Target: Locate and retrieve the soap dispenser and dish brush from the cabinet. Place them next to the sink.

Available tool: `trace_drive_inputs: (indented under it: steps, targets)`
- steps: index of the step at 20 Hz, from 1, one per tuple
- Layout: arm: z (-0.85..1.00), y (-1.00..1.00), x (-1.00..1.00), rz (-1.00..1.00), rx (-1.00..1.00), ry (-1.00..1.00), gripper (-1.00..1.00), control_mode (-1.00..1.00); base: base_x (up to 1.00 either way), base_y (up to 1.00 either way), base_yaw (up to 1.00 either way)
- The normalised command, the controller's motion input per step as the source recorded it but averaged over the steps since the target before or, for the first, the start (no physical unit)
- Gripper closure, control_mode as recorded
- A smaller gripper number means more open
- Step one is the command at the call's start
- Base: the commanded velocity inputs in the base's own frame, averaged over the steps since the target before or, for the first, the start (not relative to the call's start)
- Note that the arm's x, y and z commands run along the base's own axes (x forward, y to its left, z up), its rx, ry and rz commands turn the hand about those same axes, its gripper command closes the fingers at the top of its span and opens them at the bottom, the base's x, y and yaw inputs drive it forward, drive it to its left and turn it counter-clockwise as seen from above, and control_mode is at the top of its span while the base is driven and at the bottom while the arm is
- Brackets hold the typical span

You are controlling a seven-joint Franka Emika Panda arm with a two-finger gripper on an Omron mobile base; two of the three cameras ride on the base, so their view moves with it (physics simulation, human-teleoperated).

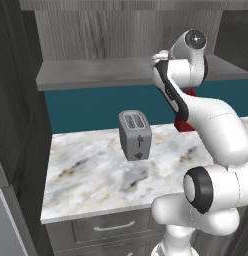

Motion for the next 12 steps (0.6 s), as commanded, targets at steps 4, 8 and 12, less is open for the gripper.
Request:
trace_drive_inputs:
  steps: [4, 8, 12]
  targets:
    - [0.10, -0.12, -0.87, -0.05, 0.02, -0.04, 1.00, -1.00, 0.00, 0.00, 0.00]
    - [0.02, -0.01, -0.94, 0.00, 0.01, -0.01, 1.00, -1.00, 0.00, 0.00, 0.00]
    - [0.02, 0.07, -0.95, 0.00, 0.00, -0.05, 1.00, -1.00, 0.00, 0.00, 0.00]
